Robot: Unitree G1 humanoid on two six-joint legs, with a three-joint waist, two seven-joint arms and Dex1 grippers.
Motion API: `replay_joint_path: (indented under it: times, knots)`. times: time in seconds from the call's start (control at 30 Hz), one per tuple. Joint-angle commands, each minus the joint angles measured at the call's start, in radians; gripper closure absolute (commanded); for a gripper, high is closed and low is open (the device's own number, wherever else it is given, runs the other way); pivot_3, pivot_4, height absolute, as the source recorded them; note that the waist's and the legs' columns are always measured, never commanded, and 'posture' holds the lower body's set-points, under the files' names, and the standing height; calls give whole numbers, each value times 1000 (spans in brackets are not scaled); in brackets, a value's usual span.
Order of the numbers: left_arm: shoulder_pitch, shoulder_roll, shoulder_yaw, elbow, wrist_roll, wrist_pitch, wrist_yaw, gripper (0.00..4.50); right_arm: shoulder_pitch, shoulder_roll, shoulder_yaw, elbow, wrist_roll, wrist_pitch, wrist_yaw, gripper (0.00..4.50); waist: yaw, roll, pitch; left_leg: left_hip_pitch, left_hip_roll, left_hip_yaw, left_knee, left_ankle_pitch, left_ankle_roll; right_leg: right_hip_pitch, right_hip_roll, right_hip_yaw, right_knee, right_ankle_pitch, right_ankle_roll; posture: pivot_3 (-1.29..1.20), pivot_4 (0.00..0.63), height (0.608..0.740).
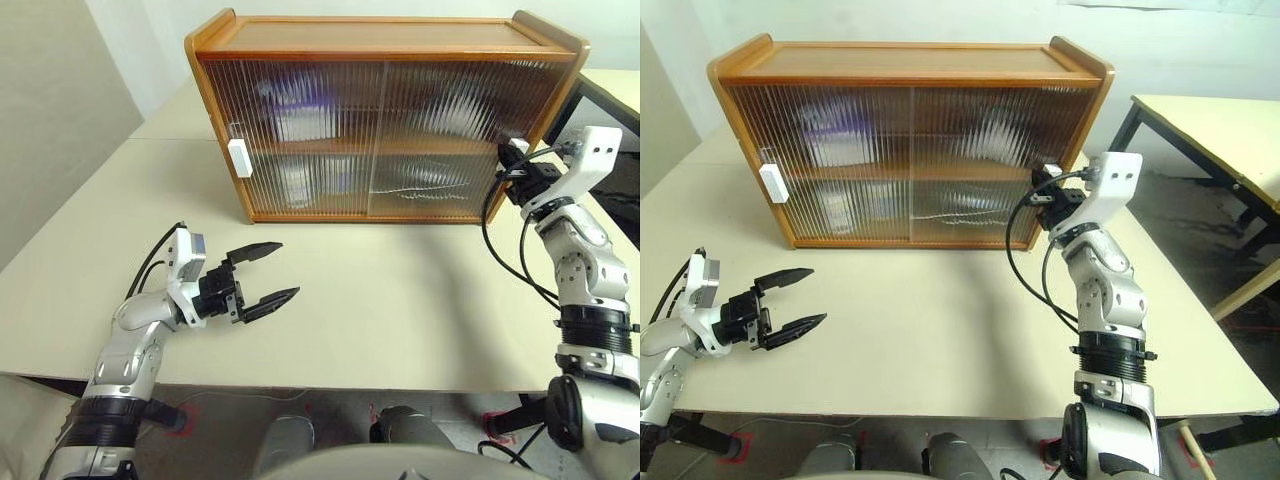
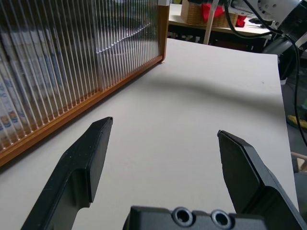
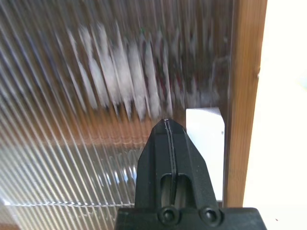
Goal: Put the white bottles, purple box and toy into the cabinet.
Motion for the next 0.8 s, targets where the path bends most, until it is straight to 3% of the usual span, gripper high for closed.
replay_joint_path:
  times: [0.03,0.23,0.47,0.57,0.67,0.8]
  knots:
    - [-4,8,-6,8,15,-1,-7,0,12,-1,25,-58,14,15,45,4481,-6,0,0,0,0,0,-1,0,0,0,0,0,0,0,0,-68,0,740]
    - [13,10,3,-4,14,5,7,0,50,11,88,-168,36,-12,166,4481,-15,1,0,1,0,1,-1,0,1,1,4,-1,0,-3,17,-52,5,740]
    - [71,28,63,-5,21,23,90,0,140,-59,98,-134,141,-56,527,4481,-10,0,0,1,-1,1,0,0,0,2,3,-1,0,-9,10,-39,17,740]
    - [109,59,144,58,64,41,210,0,203,-117,22,-5,192,-34,627,3601,-3,-1,0,3,-1,1,0,0,-1,5,3,-1,0,-11,8,-32,19,740]
    - [130,98,209,154,149,99,382,0,223,-156,-36,124,164,-67,600,2460,0,1,1,5,-1,2,0,0,-1,6,2,0,1,-11,7,-15,27,740]
    - [96,76,326,214,124,112,533,0,185,-159,-160,290,179,-137,518,983,5,1,6,5,1,2,-1,0,-1,4,0,2,2,-10,5,-5,34,740]
